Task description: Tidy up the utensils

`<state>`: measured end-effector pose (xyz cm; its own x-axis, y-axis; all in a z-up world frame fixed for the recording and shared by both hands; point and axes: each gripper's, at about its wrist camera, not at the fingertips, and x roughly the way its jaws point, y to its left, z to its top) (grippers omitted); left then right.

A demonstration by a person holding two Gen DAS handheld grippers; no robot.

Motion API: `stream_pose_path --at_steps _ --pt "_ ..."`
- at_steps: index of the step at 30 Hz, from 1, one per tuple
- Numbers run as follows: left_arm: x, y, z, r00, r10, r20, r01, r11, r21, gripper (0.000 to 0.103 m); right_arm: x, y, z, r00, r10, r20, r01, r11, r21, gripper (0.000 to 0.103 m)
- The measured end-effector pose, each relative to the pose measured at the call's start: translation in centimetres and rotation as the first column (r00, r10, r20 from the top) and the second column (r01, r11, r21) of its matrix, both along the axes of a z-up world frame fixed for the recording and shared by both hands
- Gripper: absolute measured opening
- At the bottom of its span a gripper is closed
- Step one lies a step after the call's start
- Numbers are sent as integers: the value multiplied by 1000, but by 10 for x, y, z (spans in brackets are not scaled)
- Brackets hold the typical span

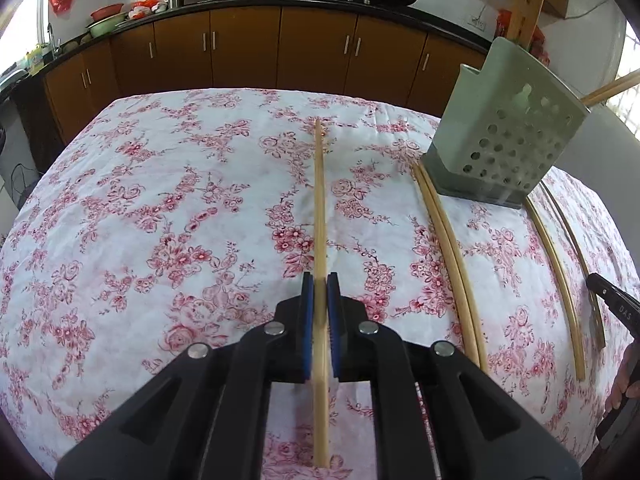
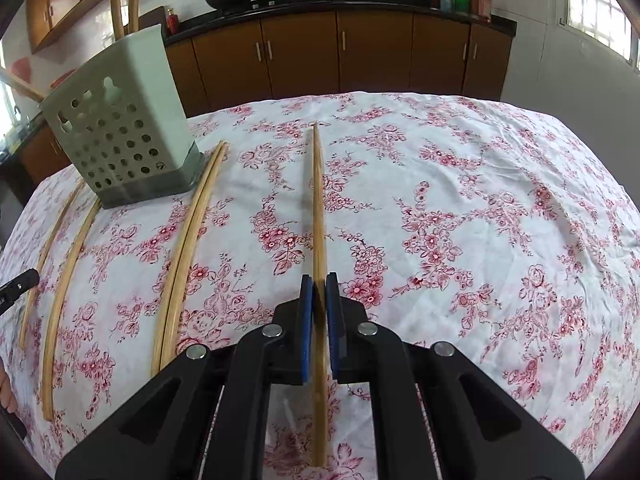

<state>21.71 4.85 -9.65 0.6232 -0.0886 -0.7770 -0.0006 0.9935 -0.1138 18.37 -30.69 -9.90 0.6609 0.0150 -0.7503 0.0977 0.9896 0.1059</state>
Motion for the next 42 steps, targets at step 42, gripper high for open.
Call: stream_pose_path --at_steps 42 --pt "-3 2 -1 1000 3 1 -3 1000 -26 10 3 3 -1 1000 -2 -1 2 1000 -3 9"
